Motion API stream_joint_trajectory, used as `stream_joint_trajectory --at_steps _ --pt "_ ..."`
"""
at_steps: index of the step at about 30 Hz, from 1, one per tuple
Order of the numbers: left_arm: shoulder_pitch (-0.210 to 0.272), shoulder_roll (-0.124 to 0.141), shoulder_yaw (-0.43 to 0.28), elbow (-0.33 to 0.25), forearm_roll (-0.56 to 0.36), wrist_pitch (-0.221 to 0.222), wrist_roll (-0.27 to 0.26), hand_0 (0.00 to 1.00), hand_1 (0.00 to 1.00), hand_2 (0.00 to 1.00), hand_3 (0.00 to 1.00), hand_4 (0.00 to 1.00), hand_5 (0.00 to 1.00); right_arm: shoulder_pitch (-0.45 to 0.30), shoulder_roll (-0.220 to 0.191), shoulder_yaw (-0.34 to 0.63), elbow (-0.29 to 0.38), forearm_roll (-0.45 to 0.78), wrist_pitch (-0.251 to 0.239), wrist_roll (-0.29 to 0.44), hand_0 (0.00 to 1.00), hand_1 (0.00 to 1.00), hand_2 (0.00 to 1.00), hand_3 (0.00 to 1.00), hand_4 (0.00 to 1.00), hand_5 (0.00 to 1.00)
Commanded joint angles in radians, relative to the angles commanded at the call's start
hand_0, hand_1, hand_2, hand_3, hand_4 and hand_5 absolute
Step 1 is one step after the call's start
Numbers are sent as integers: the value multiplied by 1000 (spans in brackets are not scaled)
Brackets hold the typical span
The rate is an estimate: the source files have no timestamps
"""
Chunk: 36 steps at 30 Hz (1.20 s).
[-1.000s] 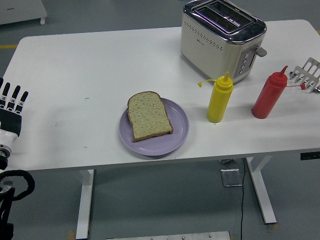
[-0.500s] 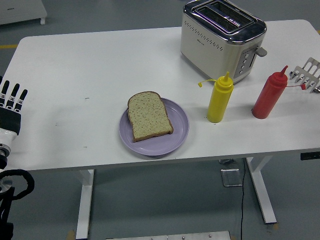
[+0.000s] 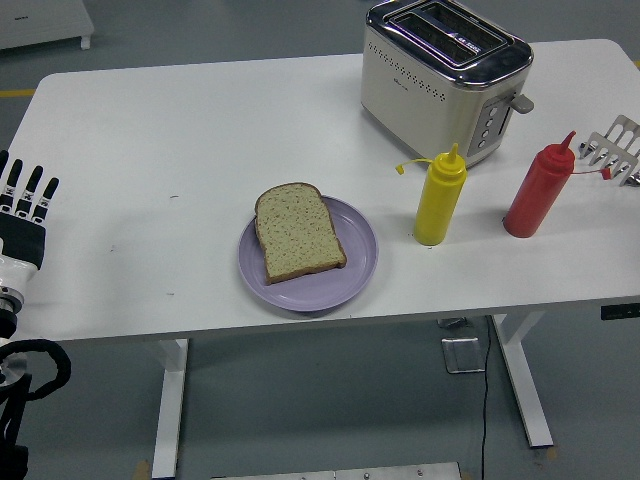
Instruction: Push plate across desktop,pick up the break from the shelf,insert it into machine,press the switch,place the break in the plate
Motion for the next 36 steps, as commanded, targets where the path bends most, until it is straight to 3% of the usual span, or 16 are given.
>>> stream_joint_trajectory --at_steps 36 --pt "-8 17 51 -4 -19 -7 7 822 863 940 801 613 998 -53 40 80 -16 6 4 -9 844 787 767 751 489 468"
